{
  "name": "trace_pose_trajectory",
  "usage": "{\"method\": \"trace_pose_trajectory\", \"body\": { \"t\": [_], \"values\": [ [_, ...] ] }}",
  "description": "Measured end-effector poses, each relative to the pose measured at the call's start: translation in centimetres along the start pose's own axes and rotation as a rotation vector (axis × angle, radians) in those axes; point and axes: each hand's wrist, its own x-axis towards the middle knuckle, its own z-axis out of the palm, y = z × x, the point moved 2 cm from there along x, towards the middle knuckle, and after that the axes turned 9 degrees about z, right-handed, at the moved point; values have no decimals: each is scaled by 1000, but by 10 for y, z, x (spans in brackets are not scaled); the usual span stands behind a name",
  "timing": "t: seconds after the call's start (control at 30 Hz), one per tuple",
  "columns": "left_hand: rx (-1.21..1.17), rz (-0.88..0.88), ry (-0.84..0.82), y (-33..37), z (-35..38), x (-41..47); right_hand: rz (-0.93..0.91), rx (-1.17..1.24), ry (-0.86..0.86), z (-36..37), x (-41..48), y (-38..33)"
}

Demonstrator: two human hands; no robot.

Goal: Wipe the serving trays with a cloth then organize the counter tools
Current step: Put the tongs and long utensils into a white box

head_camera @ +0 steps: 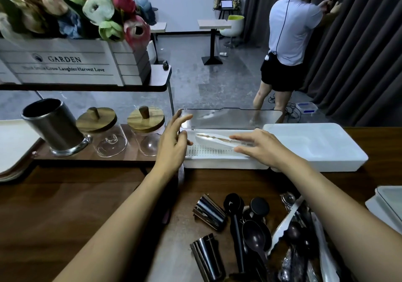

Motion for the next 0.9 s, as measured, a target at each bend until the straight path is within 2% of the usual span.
{"method": "trace_pose_trajectory", "body": {
  "t": [0.23, 0.5, 0.63, 0.9],
  "values": [
    [169, 35, -38, -15, 0, 6, -31, -14, -89, 7, 22, -18],
    [341, 93, 1, -18, 9, 7, 54, -33, -299, 23, 38, -11],
    [415, 66, -7, -16, 13, 9, 53, 13, -417, 16, 37, -10],
    [431, 77, -13, -13, 14, 9, 72, 108, -135, 2, 9, -4]
  ]
}}
